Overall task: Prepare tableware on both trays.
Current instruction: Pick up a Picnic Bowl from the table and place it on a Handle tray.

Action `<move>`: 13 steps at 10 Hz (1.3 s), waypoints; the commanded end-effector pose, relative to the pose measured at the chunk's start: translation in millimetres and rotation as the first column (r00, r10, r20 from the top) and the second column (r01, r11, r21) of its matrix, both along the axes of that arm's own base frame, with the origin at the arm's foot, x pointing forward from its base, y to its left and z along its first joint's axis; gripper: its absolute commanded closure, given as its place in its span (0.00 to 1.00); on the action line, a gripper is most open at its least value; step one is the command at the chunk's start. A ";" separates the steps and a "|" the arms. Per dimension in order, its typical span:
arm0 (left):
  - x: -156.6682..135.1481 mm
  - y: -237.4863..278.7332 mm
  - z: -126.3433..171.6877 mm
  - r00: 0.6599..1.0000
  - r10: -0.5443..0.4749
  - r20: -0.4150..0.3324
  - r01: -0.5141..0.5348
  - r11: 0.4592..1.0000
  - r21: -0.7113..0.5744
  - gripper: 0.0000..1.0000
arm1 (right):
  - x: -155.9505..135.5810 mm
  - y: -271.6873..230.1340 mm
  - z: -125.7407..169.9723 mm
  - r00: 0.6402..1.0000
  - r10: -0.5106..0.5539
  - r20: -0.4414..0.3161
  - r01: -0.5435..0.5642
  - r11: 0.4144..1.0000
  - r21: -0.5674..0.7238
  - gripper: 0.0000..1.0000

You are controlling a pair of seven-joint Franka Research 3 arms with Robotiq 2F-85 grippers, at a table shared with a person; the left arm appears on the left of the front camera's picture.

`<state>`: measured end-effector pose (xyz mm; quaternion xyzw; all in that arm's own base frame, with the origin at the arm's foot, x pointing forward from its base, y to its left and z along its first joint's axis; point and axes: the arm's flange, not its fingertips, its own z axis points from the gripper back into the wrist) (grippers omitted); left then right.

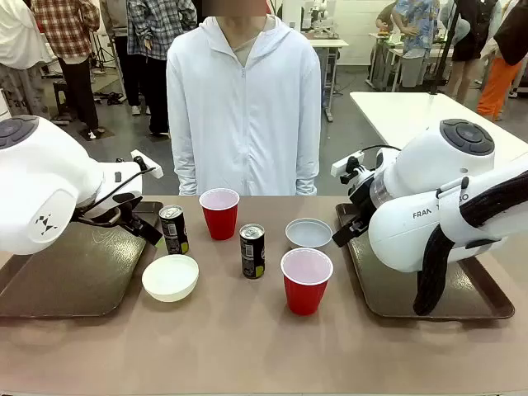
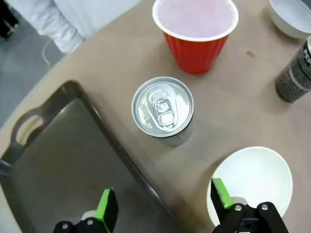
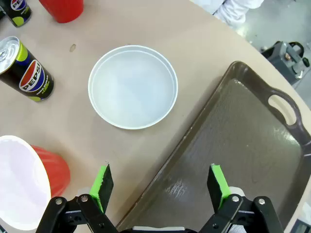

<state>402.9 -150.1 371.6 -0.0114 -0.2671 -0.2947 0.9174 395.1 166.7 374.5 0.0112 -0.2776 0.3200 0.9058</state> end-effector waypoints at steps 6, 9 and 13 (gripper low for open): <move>0.0 -0.1 0.0 1.000 0.000 0.000 0.000 1.000 0.000 0.00 | 0.0 0.0 0.0 1.000 0.000 0.000 0.000 1.000 0.000 0.00; 0.0 -0.1 0.0 1.000 0.000 0.000 0.000 1.000 0.000 0.00 | 0.0 0.0 0.0 1.000 0.000 0.000 0.000 1.000 0.000 0.00; 0.0 -0.1 0.0 1.000 0.000 0.000 0.000 1.000 0.000 0.00 | 0.0 -0.1 0.0 1.000 0.000 0.000 0.000 1.000 0.000 0.00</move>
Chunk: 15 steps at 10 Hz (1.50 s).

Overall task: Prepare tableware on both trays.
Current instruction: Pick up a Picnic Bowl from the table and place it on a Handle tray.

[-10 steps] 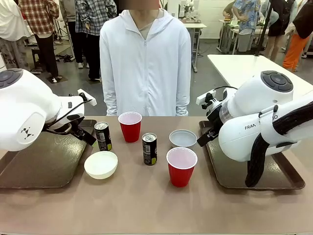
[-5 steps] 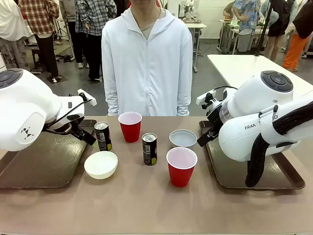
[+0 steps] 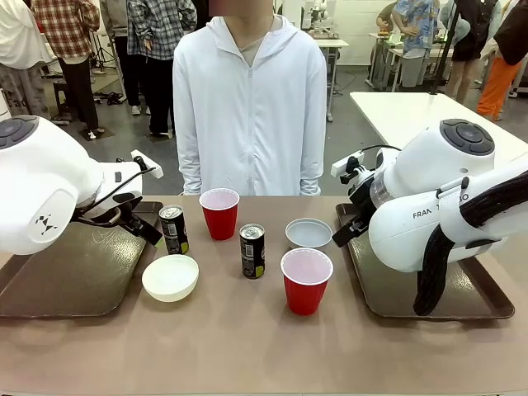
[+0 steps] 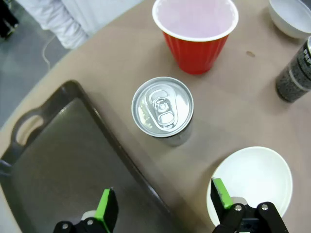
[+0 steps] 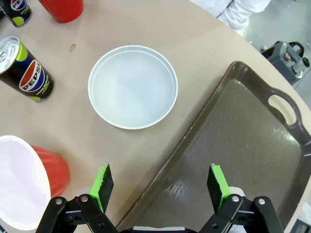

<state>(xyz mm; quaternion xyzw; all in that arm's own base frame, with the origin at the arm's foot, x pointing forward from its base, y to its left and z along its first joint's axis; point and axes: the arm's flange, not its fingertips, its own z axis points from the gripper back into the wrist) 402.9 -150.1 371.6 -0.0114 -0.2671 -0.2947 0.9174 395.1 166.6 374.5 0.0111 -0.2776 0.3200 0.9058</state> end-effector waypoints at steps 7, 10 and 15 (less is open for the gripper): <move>-145.6 45.7 96.6 0.944 -0.171 -0.282 0.160 0.985 -0.061 0.00 | -165.1 -91.0 63.9 0.951 0.095 -0.293 -0.131 0.986 -0.104 0.00; -112.9 27.7 129.3 0.947 -0.161 -0.276 0.155 0.987 -0.042 0.00 | -108.2 -61.4 121.0 0.951 0.082 -0.297 -0.112 0.990 -0.087 0.00; -74.7 91.9 108.3 0.911 -0.126 -0.393 -0.071 0.891 -0.449 0.00 | -77.6 -152.6 112.1 0.906 0.048 -0.421 0.112 0.931 0.348 0.00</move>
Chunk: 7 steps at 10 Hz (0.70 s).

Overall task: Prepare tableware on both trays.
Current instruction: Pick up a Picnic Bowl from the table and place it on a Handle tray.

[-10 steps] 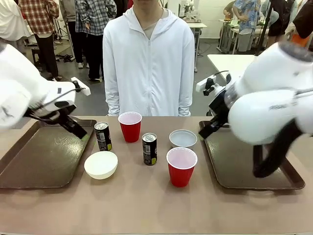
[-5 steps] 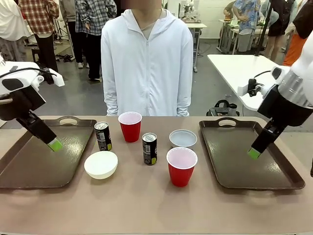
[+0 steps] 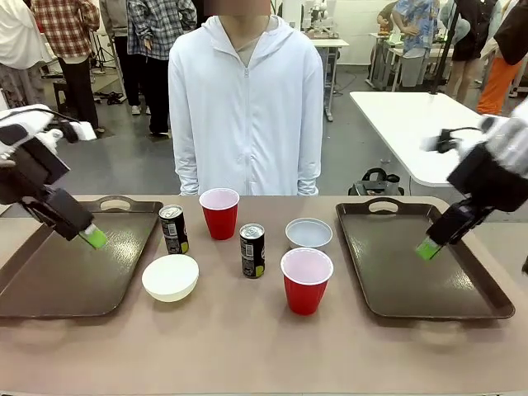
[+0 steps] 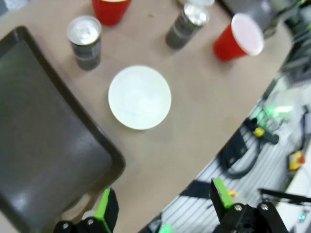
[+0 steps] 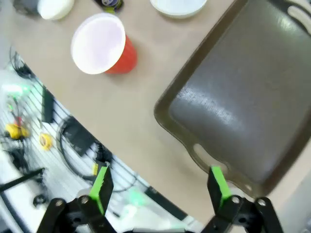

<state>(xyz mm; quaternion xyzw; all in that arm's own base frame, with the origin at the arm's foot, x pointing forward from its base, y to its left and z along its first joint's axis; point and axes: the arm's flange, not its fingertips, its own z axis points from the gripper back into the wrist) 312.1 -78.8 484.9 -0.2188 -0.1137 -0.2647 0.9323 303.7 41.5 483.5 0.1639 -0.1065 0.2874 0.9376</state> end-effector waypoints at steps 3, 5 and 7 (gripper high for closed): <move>32.6 116.3 -38.6 0.954 0.228 -0.195 -0.282 0.903 -0.324 0.00 | 3.8 -112.8 -13.3 0.962 -0.248 -0.115 0.274 0.873 0.403 0.00; 23.9 164.0 -45.7 0.921 0.296 -0.253 -0.372 0.858 -0.353 0.00 | -6.7 -153.5 -24.7 0.928 -0.326 -0.180 0.373 0.796 0.476 0.00; 14.6 194.3 -42.1 0.905 0.336 -0.263 -0.413 0.843 -0.345 0.00 | -14.0 -168.6 -31.0 0.911 -0.362 -0.197 0.411 0.779 0.474 0.00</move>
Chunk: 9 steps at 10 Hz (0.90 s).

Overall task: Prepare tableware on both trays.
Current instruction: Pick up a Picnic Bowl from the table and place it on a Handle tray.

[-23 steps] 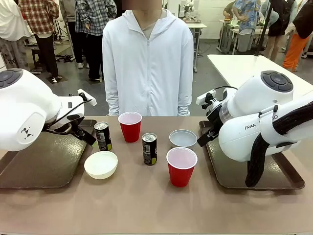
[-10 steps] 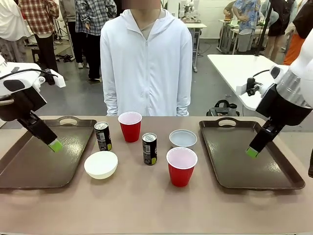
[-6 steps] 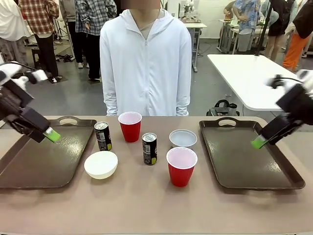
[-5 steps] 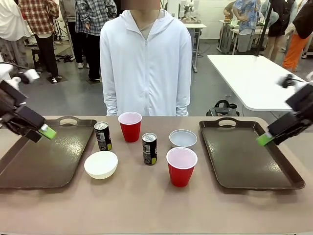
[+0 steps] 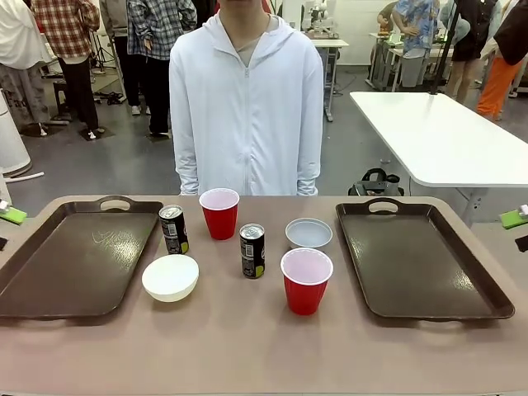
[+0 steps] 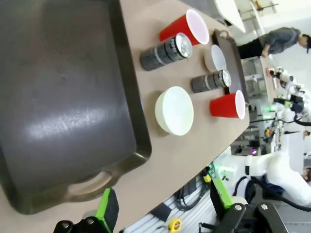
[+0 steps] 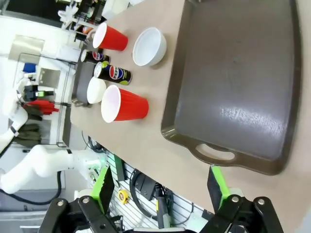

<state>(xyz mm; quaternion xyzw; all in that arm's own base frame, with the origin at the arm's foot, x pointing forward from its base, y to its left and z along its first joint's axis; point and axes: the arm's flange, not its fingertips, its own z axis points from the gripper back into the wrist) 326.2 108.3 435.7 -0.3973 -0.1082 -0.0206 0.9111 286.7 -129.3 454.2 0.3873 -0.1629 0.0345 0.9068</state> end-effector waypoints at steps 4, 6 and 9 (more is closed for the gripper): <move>-15.9 43.2 32.5 0.997 0.026 0.072 -0.030 0.998 0.058 0.00 | -8.6 -7.2 -12.5 0.999 0.004 -0.033 -0.004 1.000 -0.002 0.00; -20.5 42.7 30.7 0.997 -0.019 0.075 0.013 0.996 0.085 0.00 | -11.1 -10.1 -15.7 0.999 0.000 -0.033 0.000 1.000 -0.002 0.00; -15.6 41.7 32.9 0.998 0.004 0.059 -0.009 0.997 0.077 0.00 | -7.8 -10.2 -9.9 0.999 -0.017 -0.051 0.016 1.000 -0.014 0.00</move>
